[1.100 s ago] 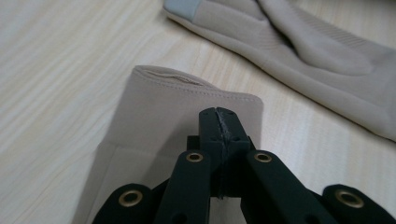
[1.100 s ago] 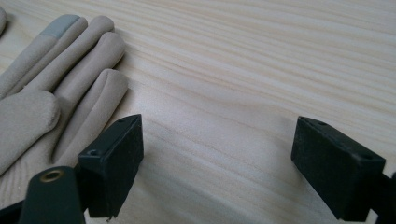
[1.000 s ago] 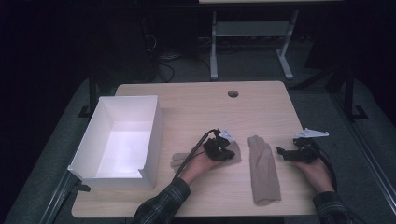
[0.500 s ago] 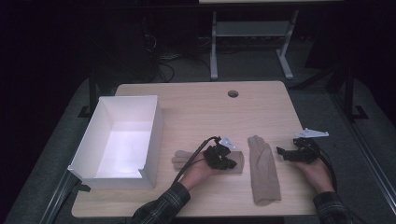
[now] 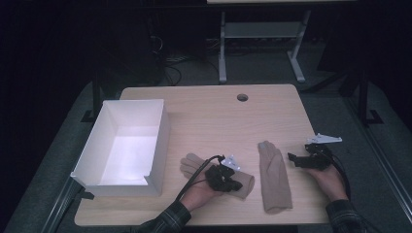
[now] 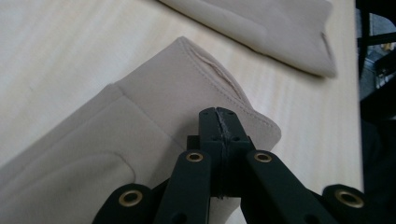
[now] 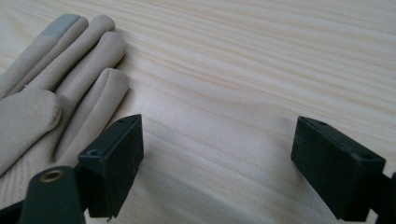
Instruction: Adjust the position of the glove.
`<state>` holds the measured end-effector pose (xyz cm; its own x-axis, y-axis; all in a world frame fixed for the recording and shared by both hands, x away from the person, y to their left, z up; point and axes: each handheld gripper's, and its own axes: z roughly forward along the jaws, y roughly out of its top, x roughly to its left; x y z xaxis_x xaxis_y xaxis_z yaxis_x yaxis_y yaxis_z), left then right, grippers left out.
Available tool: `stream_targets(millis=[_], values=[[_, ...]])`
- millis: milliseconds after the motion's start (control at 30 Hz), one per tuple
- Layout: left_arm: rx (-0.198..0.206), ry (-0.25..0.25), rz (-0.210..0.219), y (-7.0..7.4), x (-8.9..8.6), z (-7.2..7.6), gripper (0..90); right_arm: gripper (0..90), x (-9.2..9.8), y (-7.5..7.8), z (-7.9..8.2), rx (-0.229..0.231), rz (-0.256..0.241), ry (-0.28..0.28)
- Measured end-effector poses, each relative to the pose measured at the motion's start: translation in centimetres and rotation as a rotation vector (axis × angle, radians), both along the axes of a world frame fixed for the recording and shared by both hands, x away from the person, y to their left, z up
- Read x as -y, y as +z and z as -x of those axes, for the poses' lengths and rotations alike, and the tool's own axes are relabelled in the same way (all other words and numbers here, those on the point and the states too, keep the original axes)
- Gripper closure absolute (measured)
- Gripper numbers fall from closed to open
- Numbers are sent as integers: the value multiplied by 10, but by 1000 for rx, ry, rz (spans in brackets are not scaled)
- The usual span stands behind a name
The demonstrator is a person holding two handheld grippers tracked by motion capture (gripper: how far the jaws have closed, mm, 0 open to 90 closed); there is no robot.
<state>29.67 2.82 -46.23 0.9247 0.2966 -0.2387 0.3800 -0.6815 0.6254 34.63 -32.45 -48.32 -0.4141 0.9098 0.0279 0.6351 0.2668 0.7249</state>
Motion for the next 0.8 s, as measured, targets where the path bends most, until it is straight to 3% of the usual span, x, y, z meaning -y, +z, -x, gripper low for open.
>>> stream_targets(millis=[167,267,300,400,533,633,800], values=[[-3,0,7,0,-10,16,895,167,0,0,0,0,0,-1],[5,-2,-3,3,-13,16,884,166,0,0,0,0,0,0],[29,7,-9,7,-14,15,884,166,0,0,0,0,0,0],[48,43,12,17,-23,9,888,166,0,0,0,0,0,0],[89,122,13,26,-43,-5,895,167,0,0,0,0,0,0],[117,230,5,28,-59,-16,896,166,0,0,0,0,0,0],[140,357,-8,30,-78,-27,896,166,0,0,0,0,-1,1]])
